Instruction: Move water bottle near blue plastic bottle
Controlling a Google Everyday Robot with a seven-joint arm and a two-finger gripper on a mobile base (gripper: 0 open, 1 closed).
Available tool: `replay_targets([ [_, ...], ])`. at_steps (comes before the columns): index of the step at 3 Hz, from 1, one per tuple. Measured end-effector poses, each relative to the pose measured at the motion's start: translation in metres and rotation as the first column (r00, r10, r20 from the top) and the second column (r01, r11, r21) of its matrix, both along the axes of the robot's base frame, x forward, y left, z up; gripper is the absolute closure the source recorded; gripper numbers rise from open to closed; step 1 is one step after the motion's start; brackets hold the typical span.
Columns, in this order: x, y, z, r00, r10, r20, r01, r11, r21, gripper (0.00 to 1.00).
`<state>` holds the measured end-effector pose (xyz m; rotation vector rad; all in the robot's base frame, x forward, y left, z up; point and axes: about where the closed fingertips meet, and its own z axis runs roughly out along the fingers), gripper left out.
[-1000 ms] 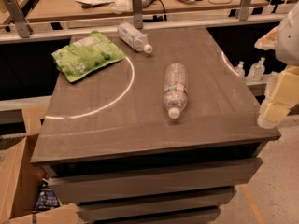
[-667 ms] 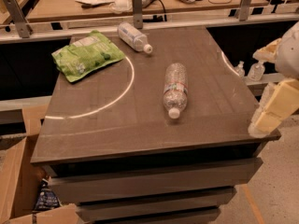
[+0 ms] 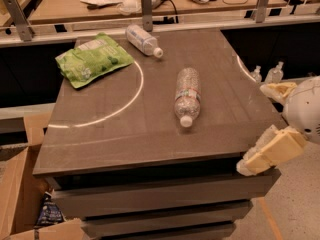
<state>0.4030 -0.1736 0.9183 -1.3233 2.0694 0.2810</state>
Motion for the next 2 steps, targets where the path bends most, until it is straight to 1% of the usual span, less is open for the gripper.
replay_targets([
  [1, 0.0006, 0.0251, -0.0142, 0.9967, -0.07, 0.043, 0.067, 0.996, 0.053, 0.0],
  [2, 0.0077, 0.0237, -0.0161, 0.9929, -0.102, 0.062, 0.098, 0.994, 0.057, 0.0],
])
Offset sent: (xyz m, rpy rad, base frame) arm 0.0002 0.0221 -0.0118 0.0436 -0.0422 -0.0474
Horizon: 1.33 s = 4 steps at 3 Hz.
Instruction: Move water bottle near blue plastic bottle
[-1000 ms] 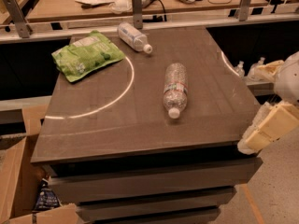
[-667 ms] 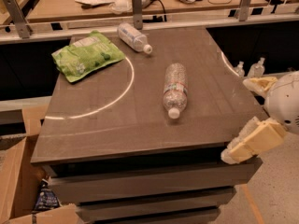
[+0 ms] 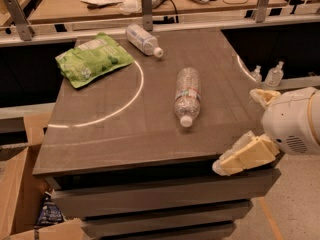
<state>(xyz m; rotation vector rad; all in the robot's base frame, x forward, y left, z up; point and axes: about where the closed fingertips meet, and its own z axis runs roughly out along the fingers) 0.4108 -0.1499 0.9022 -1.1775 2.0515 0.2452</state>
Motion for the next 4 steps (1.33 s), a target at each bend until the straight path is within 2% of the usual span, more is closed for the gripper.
replay_targets([
  [1, -0.002, 0.009, -0.002, 0.9999, -0.009, -0.007, 0.009, 1.0, 0.004, 0.0],
  [3, 0.023, 0.051, -0.018, 0.9967, -0.081, -0.004, 0.081, 0.996, 0.047, 0.0],
  [4, 0.04, 0.071, -0.023, 0.9919, -0.124, 0.027, 0.122, 0.991, 0.062, 0.0],
])
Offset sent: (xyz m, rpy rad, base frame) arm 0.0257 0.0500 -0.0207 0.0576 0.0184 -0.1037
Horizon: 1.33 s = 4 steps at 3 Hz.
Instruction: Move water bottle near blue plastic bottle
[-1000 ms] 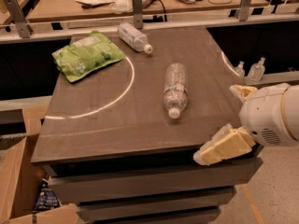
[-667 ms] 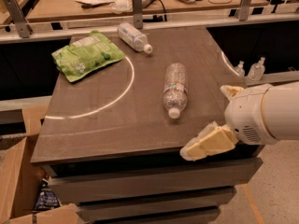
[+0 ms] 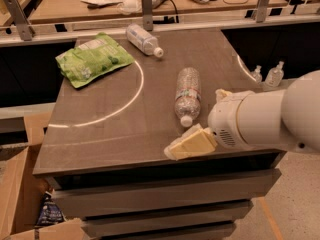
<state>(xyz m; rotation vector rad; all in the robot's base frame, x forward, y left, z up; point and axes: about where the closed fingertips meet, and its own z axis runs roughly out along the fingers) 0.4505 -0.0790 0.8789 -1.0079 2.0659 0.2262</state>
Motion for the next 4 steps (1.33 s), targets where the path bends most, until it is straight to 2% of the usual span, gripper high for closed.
replay_targets([
  [1, 0.021, 0.009, -0.002, 0.9967, -0.061, 0.053, 0.061, 0.998, 0.004, 0.0],
  [2, 0.047, 0.01, -0.014, 0.9887, -0.126, 0.081, 0.123, 0.992, 0.033, 0.0],
  [3, 0.06, 0.007, -0.022, 0.983, -0.163, 0.085, 0.158, 0.986, 0.055, 0.0],
  [4, 0.074, 0.008, -0.028, 0.9787, -0.18, 0.099, 0.173, 0.982, 0.075, 0.18],
])
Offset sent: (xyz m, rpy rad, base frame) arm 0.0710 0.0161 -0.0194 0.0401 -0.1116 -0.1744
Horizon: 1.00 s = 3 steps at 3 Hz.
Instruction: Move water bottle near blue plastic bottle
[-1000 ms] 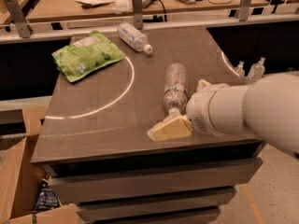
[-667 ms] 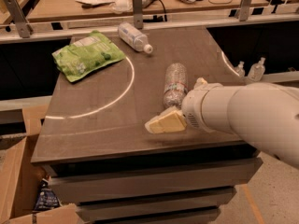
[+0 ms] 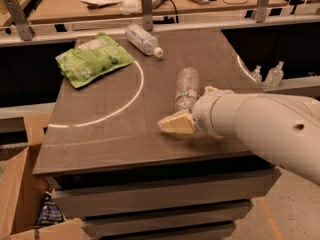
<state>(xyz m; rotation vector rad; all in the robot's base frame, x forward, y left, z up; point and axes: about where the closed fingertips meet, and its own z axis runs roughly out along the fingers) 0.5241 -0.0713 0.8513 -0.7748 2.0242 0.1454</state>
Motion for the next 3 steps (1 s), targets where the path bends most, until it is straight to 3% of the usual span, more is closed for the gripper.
replay_targets([
  [2, 0.021, 0.012, -0.004, 0.9998, 0.012, 0.017, -0.012, 1.0, 0.007, 0.65],
  [3, 0.041, 0.006, 0.001, 0.9986, -0.005, 0.052, 0.005, 1.0, 0.009, 0.88],
])
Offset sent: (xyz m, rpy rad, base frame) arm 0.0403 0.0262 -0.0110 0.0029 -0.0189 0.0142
